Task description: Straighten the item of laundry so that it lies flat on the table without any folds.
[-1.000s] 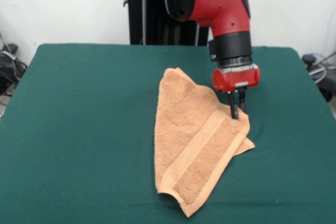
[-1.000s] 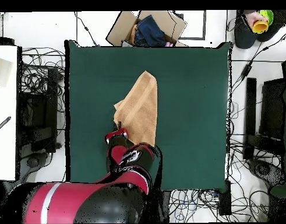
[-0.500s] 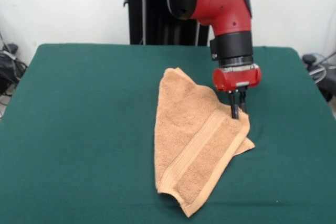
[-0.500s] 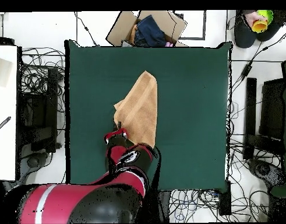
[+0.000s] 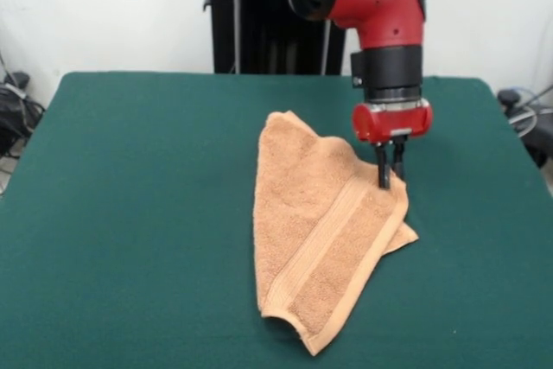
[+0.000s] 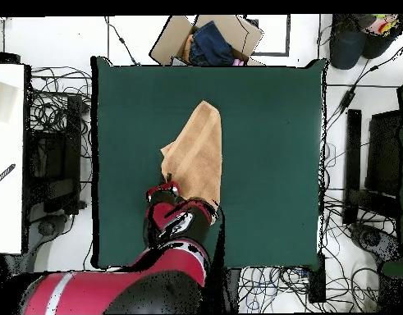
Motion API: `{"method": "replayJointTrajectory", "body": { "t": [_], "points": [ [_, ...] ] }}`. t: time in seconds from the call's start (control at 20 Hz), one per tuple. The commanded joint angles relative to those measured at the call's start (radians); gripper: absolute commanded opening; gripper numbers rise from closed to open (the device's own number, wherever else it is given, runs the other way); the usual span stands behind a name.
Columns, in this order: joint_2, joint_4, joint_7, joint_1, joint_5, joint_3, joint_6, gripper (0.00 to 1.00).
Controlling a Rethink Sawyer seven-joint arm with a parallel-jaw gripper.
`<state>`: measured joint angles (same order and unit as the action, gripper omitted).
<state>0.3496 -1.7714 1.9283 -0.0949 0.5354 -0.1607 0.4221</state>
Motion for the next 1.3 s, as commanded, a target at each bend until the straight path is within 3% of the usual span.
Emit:
{"method": "replayJointTrajectory", "body": {
  "t": [0.05, 0.35, 0.65, 0.95, 1.3],
  "points": [
    [0.198, -0.025, -0.03, 0.183, 0.1, 0.174, -0.388, 0.0],
    [0.279, -0.052, -0.068, 0.295, 0.155, 0.293, -0.473, 0.0],
    [0.274, -0.045, -0.1, 0.41, 0.206, 0.402, -0.511, 0.0],
    [0.183, 0.003, -0.118, 0.513, 0.302, 0.462, -0.484, 0.0],
    [0.072, 0.072, -0.076, 0.535, 0.392, 0.457, -0.43, 0.0]
  ]
}}
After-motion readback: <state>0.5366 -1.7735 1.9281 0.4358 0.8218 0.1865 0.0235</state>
